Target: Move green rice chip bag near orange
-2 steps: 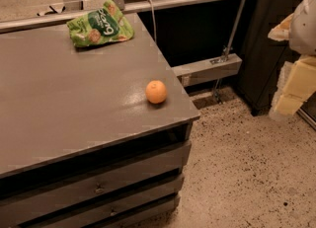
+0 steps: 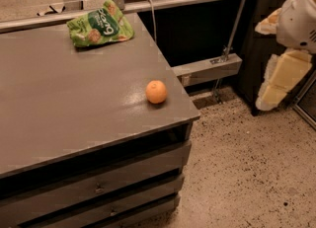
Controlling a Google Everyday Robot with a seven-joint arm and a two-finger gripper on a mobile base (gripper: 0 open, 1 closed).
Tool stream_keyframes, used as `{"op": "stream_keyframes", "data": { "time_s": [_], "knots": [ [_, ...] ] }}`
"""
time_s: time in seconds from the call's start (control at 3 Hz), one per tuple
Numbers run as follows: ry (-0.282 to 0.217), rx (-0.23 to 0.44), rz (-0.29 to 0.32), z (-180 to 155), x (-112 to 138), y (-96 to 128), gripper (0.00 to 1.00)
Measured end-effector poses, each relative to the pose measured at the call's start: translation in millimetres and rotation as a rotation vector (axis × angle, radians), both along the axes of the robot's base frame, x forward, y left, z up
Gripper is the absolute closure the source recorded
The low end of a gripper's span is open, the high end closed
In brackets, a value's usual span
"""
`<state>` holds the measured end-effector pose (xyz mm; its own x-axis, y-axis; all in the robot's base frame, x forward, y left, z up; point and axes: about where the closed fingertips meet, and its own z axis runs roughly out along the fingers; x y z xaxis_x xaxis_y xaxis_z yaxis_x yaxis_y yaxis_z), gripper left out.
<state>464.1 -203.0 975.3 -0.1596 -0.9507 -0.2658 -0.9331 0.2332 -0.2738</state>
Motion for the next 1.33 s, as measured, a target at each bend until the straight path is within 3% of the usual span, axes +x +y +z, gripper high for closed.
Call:
{"op": "stream_keyframes", "data": {
  "time_s": [0.67, 1.33],
  "knots": [
    [-0.112, 0.199, 0.173, -17.9, 96.4, 67.0, 0.0],
    [-0.185, 0.426, 0.301, -22.7, 183.7, 165.1, 0.0]
  ]
}}
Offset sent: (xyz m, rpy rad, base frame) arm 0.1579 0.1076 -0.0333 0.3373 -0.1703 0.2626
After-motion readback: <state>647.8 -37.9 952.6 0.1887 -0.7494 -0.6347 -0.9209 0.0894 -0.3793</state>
